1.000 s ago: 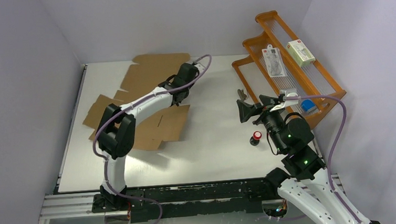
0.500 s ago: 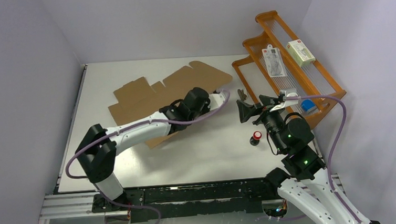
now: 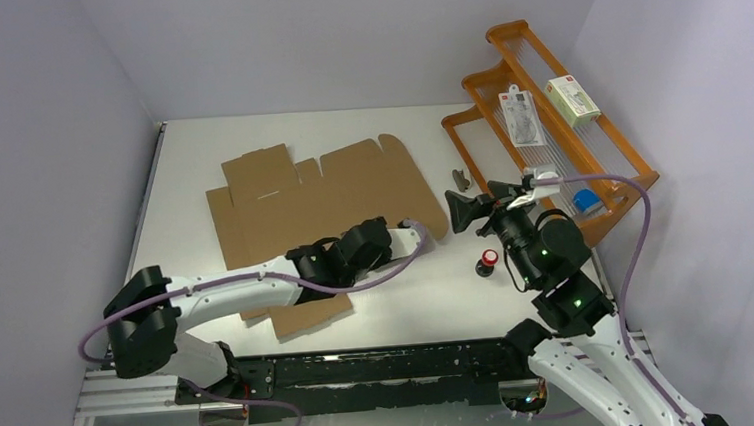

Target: Fold the paper box

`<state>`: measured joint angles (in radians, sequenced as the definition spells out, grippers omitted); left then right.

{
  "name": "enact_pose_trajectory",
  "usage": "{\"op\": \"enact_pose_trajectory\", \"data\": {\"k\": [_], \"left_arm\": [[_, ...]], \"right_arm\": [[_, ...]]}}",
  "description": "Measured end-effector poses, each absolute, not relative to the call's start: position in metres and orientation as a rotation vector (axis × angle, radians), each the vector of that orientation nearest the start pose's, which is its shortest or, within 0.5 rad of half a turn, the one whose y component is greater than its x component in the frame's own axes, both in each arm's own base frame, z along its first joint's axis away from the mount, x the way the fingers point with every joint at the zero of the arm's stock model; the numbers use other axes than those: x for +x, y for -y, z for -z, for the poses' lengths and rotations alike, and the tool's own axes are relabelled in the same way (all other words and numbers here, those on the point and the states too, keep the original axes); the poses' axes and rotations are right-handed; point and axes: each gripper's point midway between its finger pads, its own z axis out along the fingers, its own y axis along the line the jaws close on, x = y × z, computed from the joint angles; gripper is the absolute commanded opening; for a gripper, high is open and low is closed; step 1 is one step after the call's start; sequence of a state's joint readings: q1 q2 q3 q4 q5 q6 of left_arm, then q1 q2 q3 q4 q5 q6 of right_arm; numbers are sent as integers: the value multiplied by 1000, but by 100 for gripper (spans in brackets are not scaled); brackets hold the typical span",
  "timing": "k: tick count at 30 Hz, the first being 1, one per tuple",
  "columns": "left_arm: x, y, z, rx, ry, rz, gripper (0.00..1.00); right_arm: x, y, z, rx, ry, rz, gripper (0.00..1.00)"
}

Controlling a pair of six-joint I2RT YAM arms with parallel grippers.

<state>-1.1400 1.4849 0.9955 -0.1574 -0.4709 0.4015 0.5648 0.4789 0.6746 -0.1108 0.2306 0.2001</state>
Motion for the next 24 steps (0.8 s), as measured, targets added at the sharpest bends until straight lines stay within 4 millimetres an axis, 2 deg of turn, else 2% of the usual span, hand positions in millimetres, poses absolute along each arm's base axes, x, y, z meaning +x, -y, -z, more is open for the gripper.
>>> {"op": "enact_pose_trajectory", "data": {"k": [5, 9, 11, 14, 17, 20, 24], "left_arm": [[245, 300, -165, 1084, -1782, -62, 86], [250, 271, -175, 824, -1886, -47, 93], [262, 247, -171, 652, -1975, -44, 94], [285, 193, -155, 353, -2104, -92, 97], [290, 143, -130, 117, -2202, -150, 98], [283, 109, -108, -71, -2270, -166, 98], [277, 74, -90, -283, -2307, -162, 98]], "right_arm": [[247, -123, -311, -108, -1554, -450, 100], [254, -136, -301, -132, -1590, -481, 100], [259, -146, -295, -155, -1609, -505, 100], [272, -162, -273, -182, -1678, -525, 100], [286, -178, -242, -212, -1776, -532, 100], [297, -191, -200, -238, -1908, -529, 100], [311, -199, -165, -220, -2034, -502, 100]]}}
